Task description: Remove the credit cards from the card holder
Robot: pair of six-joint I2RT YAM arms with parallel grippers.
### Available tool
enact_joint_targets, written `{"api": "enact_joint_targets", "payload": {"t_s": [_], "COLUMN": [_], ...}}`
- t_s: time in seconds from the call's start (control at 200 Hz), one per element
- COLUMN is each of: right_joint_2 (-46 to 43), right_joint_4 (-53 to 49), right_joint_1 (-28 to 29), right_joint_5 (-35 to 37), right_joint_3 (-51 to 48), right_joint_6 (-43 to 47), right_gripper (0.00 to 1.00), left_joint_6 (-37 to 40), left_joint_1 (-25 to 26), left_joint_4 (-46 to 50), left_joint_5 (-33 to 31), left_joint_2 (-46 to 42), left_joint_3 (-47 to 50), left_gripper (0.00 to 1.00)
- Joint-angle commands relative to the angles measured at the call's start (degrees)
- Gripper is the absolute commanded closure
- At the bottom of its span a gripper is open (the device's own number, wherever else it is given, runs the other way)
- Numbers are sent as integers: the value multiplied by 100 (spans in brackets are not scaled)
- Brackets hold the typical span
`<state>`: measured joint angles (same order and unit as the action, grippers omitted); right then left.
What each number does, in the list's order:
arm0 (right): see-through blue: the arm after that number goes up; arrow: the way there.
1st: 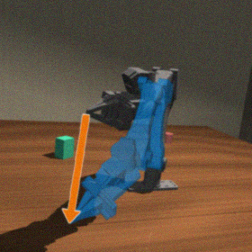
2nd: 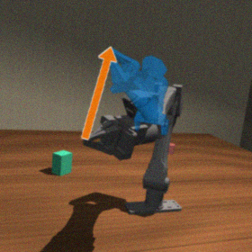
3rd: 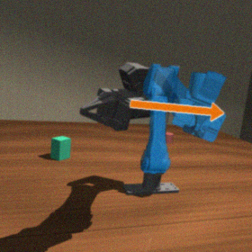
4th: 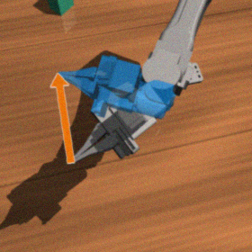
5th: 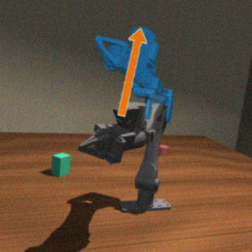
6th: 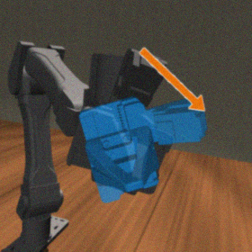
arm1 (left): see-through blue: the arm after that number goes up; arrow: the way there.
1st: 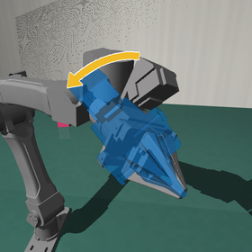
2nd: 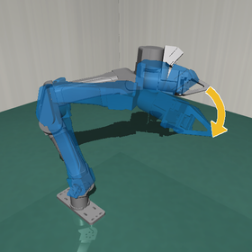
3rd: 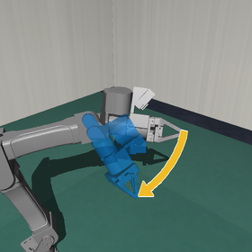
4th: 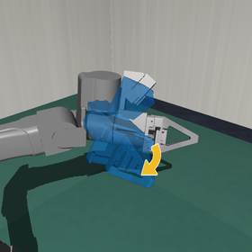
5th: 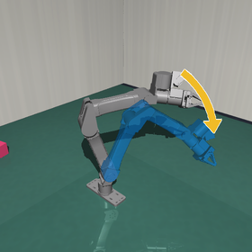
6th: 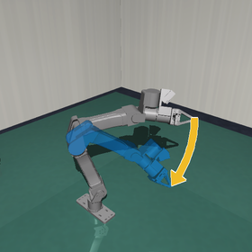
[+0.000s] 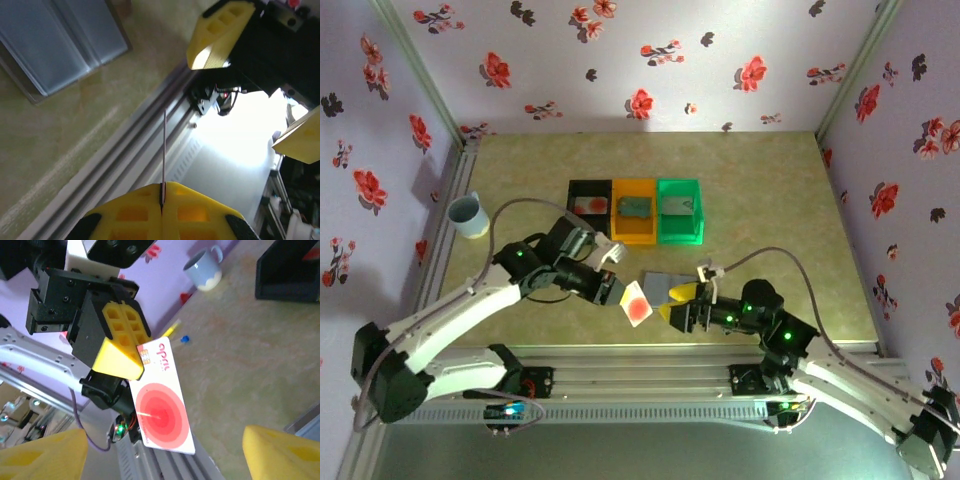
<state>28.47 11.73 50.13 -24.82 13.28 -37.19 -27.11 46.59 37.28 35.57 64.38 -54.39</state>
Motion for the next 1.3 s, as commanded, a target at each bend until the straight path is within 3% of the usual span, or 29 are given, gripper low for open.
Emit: {"api": "enact_joint_targets", "payload": {"t_s": [0.0,0.265,0.51,0.925,1.295], "right_joint_2": [-406,-514,44,1249,1964], "right_joint_4": [237,1057,2047,2912,3420], "right_joint_1": [-34,-31,-22,-15,23], "right_joint_5": [615,808,735,620,463], "right_joint_3": [-271,-591,-723,-669,-447], "right_joint_6": [-275,-864,-1210,-1382,-1405], "right_gripper": [14,16,29,49,56], "left_joint_6": [-965,-2430,-3376,-3871,-3977], "left_joint_1": [-40,-36,12,216,457], "left_joint_4": [-930,-2816,-4171,-5112,-5452], "left_joint_5": [-577,-1145,-1224,-1723,-1973], "left_joint_2": [-510,-1442,-1629,-1927,-1904], "left_joint_3": [327,1460,2326,3037,3209], "left_gripper": [100,100,100,100,100]}}
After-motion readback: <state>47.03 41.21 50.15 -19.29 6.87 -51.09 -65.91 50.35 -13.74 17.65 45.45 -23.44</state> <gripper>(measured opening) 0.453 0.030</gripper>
